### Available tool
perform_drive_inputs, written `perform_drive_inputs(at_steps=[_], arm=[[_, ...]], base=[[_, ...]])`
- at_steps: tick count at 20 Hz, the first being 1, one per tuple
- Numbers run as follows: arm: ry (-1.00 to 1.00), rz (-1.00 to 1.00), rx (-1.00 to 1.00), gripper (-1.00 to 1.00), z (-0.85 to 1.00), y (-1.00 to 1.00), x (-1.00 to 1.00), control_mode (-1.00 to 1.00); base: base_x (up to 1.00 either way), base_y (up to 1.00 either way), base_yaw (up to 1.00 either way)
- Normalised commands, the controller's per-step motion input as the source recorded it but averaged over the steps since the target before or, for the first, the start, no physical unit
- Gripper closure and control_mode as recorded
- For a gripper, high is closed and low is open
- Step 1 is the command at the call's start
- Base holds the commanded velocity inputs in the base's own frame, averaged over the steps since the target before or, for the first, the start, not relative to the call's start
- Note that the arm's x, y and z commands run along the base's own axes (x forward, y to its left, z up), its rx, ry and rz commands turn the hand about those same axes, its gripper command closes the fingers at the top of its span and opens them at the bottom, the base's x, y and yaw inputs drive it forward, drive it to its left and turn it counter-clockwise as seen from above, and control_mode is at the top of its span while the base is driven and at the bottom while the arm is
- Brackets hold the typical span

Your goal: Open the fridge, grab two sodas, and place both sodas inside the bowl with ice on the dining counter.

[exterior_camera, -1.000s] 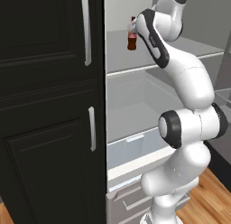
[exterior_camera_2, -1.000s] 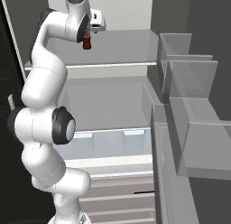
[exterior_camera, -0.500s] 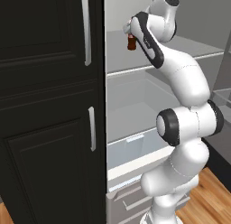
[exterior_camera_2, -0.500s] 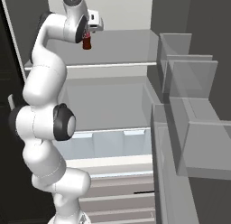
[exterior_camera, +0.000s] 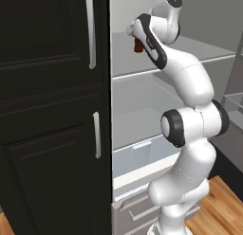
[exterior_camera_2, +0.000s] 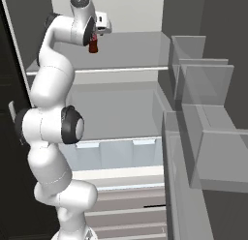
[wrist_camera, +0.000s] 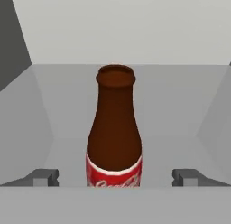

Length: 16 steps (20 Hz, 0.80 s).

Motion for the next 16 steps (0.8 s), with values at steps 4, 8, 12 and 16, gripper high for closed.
perform_drive_inputs(at_steps=[4, 8, 12, 16], arm=[[0.05, 0.0, 0.0, -1.0, 0.0, 0.0, 0.3, -1.0], [0.08, 0.0, 0.0, -1.0, 0.0, 0.06, 0.27, -1.0], [0.08, 0.0, 0.0, 1.0, -0.01, 0.21, 0.24, -1.0], [0.08, 0.0, 0.0, 1.0, -0.03, 0.17, 0.14, -1.0]], base=[[0.0, 0.0, 0.0], [0.0, 0.0, 0.0], [0.0, 0.0, 0.0], [0.0, 0.0, 0.0]])
